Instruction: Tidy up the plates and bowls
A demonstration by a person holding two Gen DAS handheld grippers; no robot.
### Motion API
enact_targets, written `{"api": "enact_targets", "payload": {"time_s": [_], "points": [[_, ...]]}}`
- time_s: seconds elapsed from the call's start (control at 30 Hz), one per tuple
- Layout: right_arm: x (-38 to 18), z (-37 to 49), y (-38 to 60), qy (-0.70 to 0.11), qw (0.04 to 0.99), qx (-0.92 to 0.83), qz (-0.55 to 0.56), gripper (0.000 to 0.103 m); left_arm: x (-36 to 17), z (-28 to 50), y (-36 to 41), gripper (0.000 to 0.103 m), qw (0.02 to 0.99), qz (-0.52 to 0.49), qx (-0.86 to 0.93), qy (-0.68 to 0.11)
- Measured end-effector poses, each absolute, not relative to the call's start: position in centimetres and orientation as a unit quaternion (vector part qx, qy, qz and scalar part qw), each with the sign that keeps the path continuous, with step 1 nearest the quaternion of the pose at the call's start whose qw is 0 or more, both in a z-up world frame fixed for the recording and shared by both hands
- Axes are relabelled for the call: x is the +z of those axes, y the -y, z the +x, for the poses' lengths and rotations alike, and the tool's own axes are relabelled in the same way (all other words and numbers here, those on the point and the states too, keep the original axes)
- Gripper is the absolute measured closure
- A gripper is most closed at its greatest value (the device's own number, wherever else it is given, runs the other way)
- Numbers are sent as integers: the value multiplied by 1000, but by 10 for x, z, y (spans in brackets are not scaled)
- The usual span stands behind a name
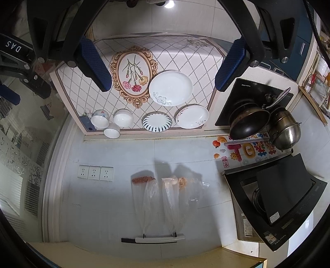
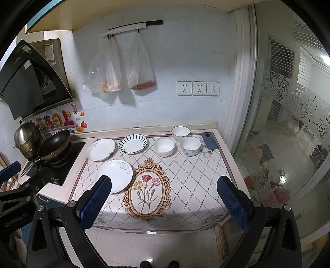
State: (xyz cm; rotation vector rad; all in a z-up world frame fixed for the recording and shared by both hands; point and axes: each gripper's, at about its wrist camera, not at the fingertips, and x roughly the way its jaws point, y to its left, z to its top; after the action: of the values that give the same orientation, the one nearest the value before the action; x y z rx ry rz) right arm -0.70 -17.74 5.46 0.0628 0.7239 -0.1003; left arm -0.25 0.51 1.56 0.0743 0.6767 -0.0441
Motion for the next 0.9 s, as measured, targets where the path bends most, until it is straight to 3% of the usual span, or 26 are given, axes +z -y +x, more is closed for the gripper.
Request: {"api": "enact_targets", "payload": {"time_s": [0.9], "points": [[62,-18,179,-347,936,-49,37,0,18,-14,-10,0,945,32,-25,-326]]}}
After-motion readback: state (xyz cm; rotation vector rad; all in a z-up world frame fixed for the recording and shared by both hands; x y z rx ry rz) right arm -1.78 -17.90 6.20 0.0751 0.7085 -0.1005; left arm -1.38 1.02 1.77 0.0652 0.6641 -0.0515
